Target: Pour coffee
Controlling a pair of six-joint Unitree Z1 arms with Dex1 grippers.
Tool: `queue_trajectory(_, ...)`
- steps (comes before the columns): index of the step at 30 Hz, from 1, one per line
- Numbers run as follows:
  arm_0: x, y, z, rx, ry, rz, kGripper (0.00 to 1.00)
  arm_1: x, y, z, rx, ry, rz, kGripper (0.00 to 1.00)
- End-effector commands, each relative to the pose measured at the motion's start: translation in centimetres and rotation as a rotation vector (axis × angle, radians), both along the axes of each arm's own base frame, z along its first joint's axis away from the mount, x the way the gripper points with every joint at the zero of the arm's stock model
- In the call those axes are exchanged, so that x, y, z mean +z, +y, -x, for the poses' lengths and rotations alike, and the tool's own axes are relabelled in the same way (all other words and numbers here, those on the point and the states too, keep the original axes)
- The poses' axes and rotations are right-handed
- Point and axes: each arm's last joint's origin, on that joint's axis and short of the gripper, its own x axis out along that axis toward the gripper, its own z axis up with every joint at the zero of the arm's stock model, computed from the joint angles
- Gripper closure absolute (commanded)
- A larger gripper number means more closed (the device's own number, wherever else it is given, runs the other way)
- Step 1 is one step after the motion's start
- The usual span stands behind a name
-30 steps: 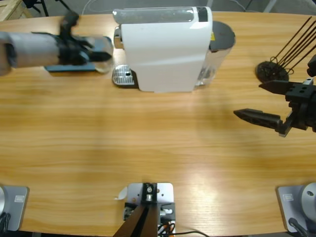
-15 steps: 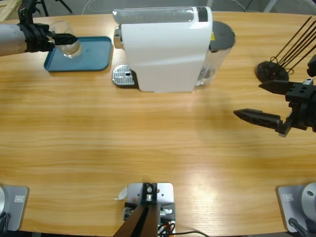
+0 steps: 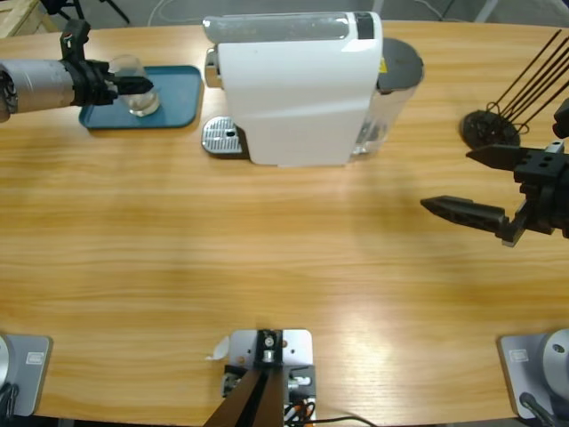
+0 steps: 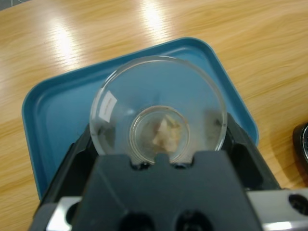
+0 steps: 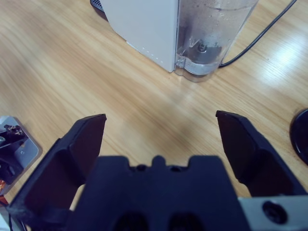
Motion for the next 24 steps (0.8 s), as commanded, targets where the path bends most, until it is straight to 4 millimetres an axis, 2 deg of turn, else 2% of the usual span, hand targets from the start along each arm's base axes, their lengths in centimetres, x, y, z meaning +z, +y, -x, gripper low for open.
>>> queue_trajectory(1,-2.1,0.3,0.0,0.012,0.068,0.009,0.032,-0.7,-0.1,0.4,0.002,0.019,0.008,0.0)
queue_trajectory(9,-1.4,0.5,0.1,0.019,0.05,0.018,0.032,-0.8,-0.1,0.4,0.002,0.021,0.009,0.0)
queue_trajectory(13,1.5,1.1,1.9,0.019,0.001,0.032,0.032,-0.8,-0.1,0.4,0.002,0.021,0.009,0.0)
queue_trajectory(20,10.1,3.4,8.1,0.031,-0.124,0.055,0.036,-0.8,-0.2,0.6,0.007,0.022,0.005,0.0)
queue_trajectory(22,11.9,3.7,11.1,-0.003,-0.124,0.065,0.036,-0.8,-0.2,0.6,0.008,0.023,0.005,0.0)
queue_trajectory(24,12.2,3.2,14.2,-0.076,-0.108,0.065,0.035,-0.9,-0.2,0.5,0.006,0.026,0.008,0.0)
